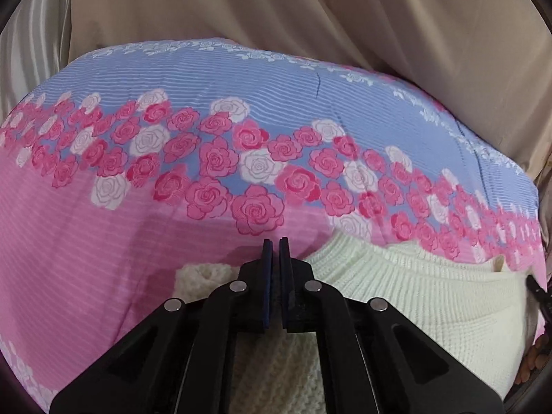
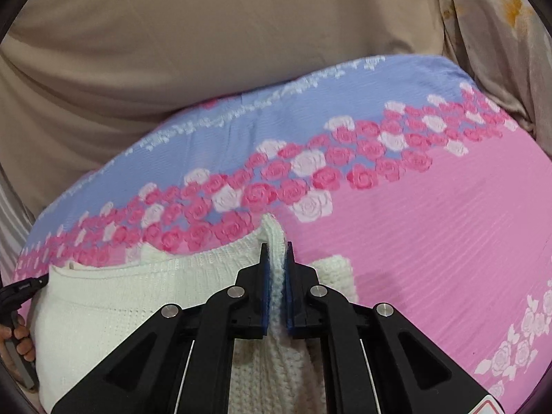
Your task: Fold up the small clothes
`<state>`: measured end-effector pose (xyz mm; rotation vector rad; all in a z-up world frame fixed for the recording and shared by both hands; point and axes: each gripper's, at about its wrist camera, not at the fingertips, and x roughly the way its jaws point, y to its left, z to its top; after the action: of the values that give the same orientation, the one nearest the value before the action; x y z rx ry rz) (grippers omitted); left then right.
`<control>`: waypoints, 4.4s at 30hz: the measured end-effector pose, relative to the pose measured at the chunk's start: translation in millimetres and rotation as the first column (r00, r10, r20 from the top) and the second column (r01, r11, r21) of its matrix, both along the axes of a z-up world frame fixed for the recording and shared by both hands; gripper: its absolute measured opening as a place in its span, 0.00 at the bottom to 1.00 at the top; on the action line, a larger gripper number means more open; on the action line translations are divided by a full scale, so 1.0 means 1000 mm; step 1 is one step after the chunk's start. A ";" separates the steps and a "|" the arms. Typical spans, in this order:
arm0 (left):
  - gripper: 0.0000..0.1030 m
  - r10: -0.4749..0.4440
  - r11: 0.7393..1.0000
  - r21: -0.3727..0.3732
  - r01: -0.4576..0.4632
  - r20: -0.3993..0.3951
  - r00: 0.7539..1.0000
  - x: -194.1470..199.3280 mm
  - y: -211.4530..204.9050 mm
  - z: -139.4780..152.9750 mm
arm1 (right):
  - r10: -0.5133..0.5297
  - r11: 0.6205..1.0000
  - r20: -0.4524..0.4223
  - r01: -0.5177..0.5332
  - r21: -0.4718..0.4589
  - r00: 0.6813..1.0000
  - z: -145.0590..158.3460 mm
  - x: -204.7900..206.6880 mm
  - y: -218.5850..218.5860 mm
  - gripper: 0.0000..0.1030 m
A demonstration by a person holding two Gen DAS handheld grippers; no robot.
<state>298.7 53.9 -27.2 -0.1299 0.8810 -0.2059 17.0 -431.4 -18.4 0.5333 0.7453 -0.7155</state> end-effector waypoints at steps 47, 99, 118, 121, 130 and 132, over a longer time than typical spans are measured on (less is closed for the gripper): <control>0.44 -0.209 0.950 0.240 0.198 0.019 0.978 -0.218 -0.014 -0.014 | 0.138 0.988 0.009 -0.139 0.072 0.990 -0.005 -0.152 0.124 0.00; 0.27 -0.131 0.981 0.169 0.093 0.231 0.964 -0.090 -0.042 0.069 | 0.204 0.973 0.054 -0.196 -0.118 0.978 0.051 -0.001 0.101 0.18; 0.18 -0.100 0.981 0.170 0.090 0.047 0.994 -0.182 0.044 0.011 | 0.058 0.997 -0.020 -0.057 0.053 0.998 -0.001 -0.158 0.111 0.00; 0.24 -0.117 0.988 0.110 0.110 0.065 0.991 -0.179 0.036 0.029 | 0.057 0.998 -0.009 -0.057 -0.024 0.998 0.019 -0.137 0.108 0.10; 0.63 -0.105 0.993 0.057 0.101 0.060 0.993 -0.060 -0.014 0.047 | 0.061 0.998 -0.001 -0.061 -0.018 0.998 0.023 -0.024 0.027 0.44; 0.62 -0.080 0.996 0.038 0.080 0.005 0.997 -0.033 -0.018 0.032 | 0.039 0.999 -0.029 -0.038 0.026 0.999 0.007 -0.007 0.012 0.44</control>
<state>265.4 35.6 5.2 -0.0589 0.8839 -0.2643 9.5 -419.6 -11.9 0.5308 0.7914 -0.6802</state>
